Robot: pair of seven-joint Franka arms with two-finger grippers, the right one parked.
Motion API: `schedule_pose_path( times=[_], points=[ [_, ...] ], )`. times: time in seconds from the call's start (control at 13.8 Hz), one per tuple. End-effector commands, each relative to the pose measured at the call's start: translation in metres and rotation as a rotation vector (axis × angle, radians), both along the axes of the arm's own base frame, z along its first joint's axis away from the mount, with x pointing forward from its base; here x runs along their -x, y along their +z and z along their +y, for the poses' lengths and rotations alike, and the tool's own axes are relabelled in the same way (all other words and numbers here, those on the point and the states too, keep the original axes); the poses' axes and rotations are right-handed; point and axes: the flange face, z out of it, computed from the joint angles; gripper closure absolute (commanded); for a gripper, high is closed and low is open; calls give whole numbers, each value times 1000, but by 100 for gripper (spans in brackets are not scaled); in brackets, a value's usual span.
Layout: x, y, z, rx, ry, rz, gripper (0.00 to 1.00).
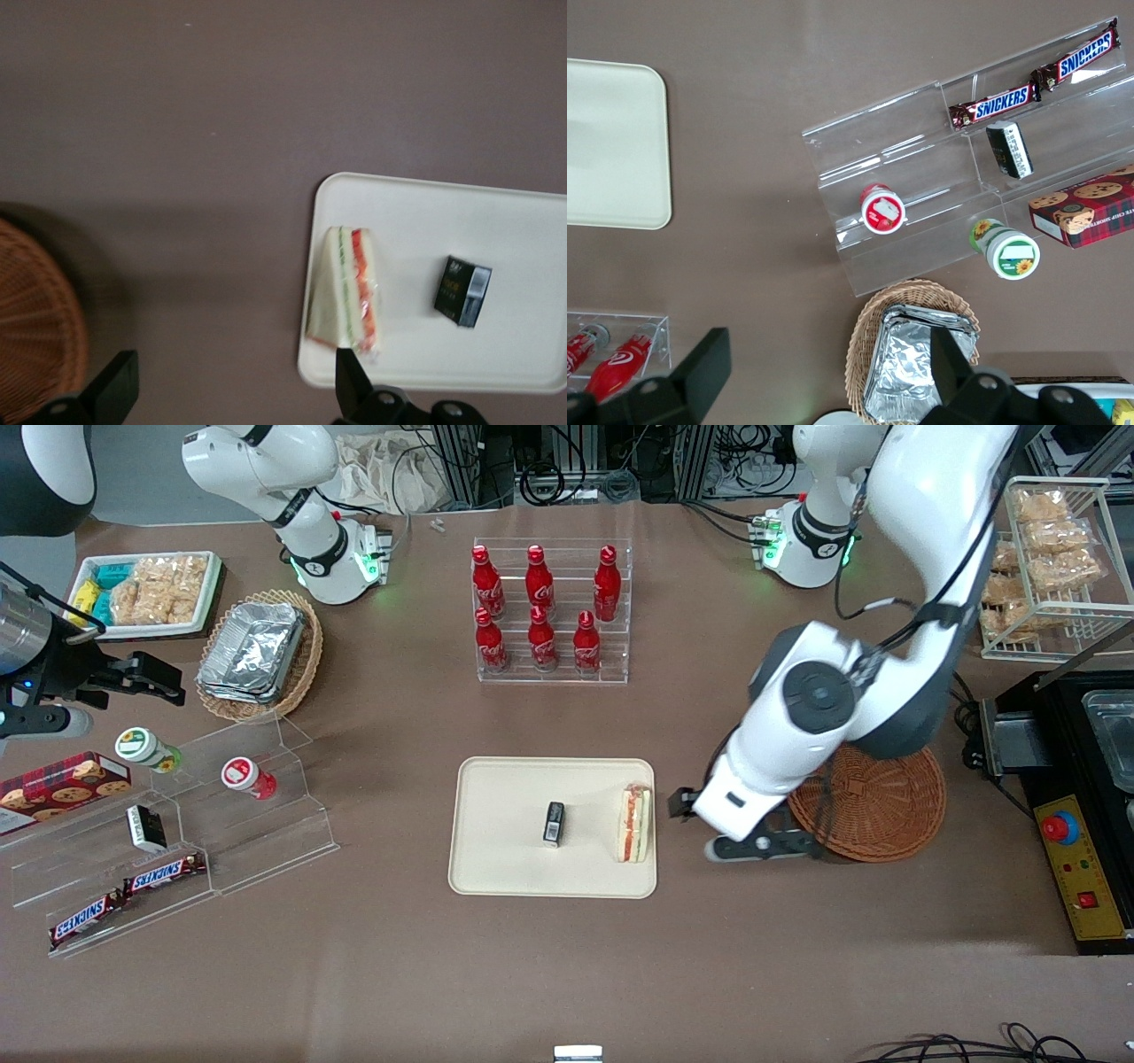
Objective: Place sandwich from basket to tray
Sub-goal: 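Lower the sandwich onto the tray beside the black box and release it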
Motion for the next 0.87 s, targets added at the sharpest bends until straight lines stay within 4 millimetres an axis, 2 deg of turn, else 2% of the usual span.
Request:
schedule_pose_path(
  times=[0.0, 0.29, 0.51, 0.58, 0.8],
  points=[
    [17, 56, 60, -11, -44, 55, 0],
    [55, 139, 156, -45, -133, 118, 0],
    [83, 181, 220, -60, -136, 131, 0],
    [87, 187, 230, -66, -148, 128, 0],
    [80, 179, 216, -85, -168, 139, 0]
  ],
)
